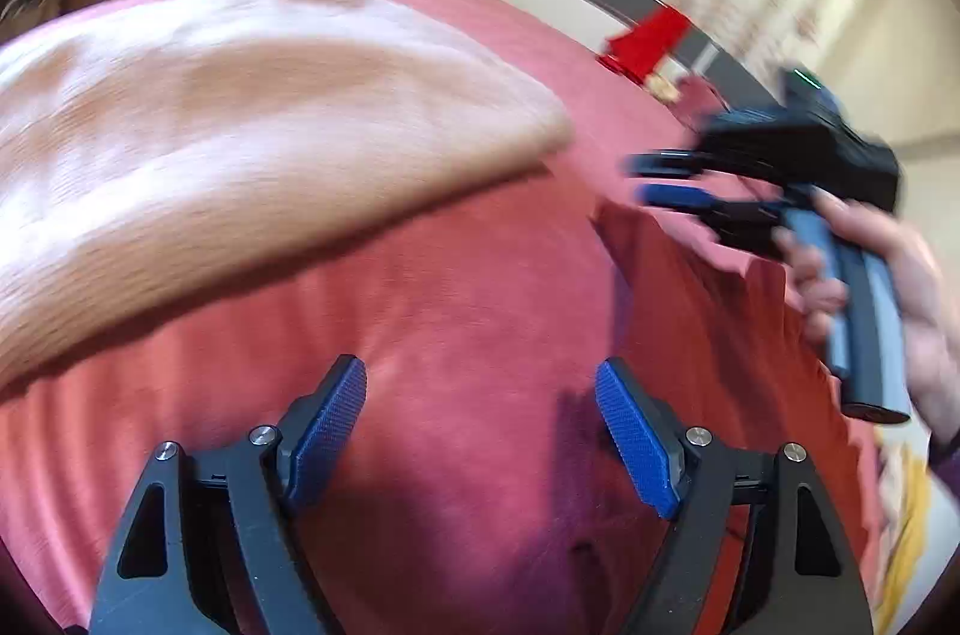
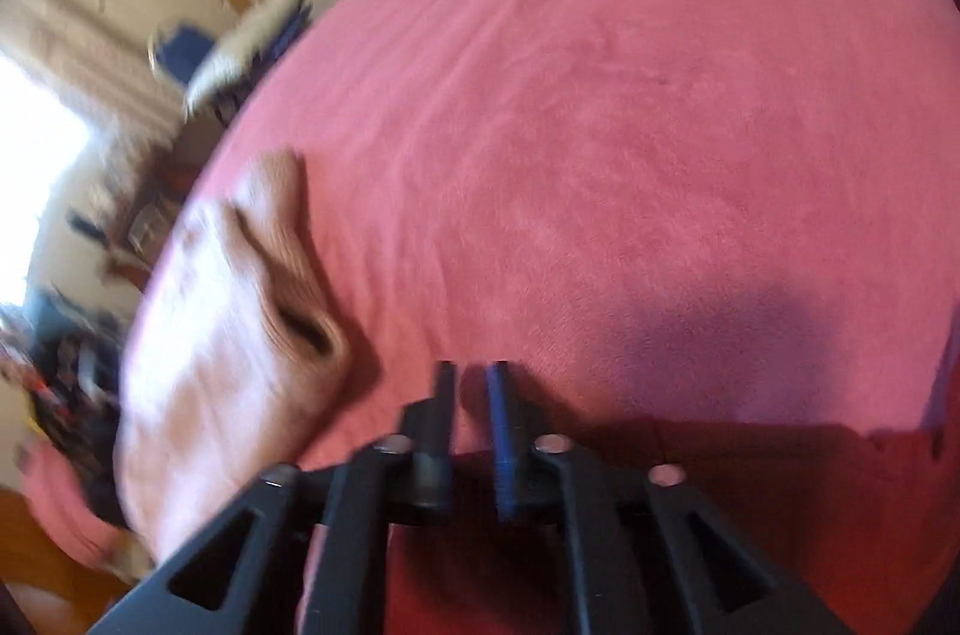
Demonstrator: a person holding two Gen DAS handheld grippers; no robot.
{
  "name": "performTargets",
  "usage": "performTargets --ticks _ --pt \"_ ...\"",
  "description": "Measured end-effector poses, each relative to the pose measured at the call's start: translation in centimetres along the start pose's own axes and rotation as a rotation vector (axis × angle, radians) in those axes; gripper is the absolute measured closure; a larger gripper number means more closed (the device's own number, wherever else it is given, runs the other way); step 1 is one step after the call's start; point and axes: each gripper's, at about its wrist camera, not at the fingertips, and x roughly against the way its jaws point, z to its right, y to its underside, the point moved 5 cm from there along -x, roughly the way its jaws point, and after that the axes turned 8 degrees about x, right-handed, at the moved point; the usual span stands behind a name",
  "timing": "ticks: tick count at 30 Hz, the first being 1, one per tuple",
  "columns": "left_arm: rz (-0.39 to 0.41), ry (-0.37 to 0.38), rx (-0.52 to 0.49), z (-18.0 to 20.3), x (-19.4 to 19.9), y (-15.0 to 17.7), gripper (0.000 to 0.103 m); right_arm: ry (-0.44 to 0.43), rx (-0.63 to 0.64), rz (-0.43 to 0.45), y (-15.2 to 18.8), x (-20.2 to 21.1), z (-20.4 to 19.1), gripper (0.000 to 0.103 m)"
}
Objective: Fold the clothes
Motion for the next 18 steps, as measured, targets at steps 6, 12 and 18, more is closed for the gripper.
performTargets --ticks 6,12,18 --pt "0.110 -0.042 0.050 0.0 2.1 -2.7 0.022 0.032 0.061 0.247 3.2 12.0 0.6 0.074" --pt "-0.013 0.073 -0.362 10.0 -4.2 -0.9 0.022 0.055 0.179 0.187 15.1 13.4 1.4 0.074" --pt "-0.116 -0.114 -0.459 8.4 -8.7 0.0 0.020 0.064 0.017 0.158 21.6 12.2 6.8 0.083"
